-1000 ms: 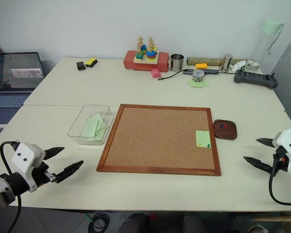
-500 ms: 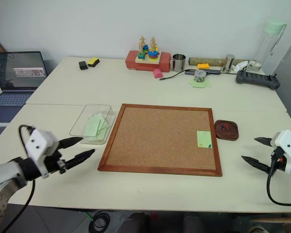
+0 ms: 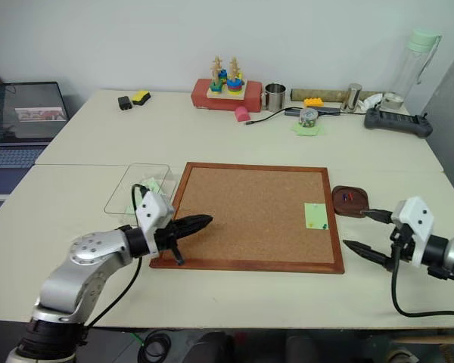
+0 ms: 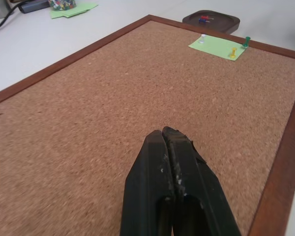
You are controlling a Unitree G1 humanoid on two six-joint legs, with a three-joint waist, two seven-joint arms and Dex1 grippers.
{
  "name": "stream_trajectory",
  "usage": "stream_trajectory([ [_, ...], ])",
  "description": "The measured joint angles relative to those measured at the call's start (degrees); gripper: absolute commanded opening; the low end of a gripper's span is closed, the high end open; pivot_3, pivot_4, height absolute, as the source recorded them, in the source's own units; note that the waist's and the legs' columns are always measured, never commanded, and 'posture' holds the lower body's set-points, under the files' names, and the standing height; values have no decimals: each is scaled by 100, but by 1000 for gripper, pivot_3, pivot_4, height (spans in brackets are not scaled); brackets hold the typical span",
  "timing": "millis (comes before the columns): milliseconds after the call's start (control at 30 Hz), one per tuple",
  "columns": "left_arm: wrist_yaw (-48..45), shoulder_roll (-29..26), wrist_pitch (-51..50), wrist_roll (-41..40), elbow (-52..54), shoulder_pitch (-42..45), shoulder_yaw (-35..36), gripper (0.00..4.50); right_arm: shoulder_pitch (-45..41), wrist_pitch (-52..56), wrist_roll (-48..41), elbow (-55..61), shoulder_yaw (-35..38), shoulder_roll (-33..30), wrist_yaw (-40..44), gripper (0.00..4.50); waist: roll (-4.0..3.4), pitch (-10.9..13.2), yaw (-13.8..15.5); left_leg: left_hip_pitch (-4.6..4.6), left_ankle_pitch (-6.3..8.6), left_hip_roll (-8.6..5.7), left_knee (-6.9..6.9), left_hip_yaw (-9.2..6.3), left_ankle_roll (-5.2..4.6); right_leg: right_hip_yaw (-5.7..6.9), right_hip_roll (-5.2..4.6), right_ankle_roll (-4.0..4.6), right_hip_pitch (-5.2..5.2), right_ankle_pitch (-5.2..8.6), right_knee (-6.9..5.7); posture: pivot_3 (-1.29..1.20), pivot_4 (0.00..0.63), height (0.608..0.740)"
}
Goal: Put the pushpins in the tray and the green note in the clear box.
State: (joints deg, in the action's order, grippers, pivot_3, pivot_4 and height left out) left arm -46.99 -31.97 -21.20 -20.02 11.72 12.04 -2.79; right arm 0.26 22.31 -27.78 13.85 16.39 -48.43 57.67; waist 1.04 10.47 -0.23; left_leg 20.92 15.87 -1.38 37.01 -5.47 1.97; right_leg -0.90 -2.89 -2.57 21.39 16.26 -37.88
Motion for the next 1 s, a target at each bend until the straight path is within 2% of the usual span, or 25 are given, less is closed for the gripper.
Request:
stream_trajectory([
  [300,-64,868,896,331,-1493,710,-389,34,-790,42,266,-320,-795,323,-206,4500,0,0,2,1,0,-3,-1,1,1,0,-1,-3,4,-2,-1,0,150,740],
  [567,-268,984,1612,797,-2517,921,-610,34,-1813,-335,904,-1450,-1453,642,-265,4500,-5,-3,-7,-3,-2,-4,2,1,1,0,-1,-2,5,-2,-10,0,150,740],
  [833,-370,1038,1925,958,-2756,1016,-673,34,-2746,-1100,1592,-2875,-2007,1027,-260,4500,-18,-11,1,-6,-2,-7,5,-3,1,3,-3,-4,1,-4,-14,0,150,740],
  [1000,-369,1046,1939,1004,-2778,1033,-683,34,-3186,-1586,1877,-3791,-2061,1108,-231,4500,-26,-16,2,-7,-3,-10,5,-3,0,2,-4,-5,1,-6,-15,0,150,740],
])
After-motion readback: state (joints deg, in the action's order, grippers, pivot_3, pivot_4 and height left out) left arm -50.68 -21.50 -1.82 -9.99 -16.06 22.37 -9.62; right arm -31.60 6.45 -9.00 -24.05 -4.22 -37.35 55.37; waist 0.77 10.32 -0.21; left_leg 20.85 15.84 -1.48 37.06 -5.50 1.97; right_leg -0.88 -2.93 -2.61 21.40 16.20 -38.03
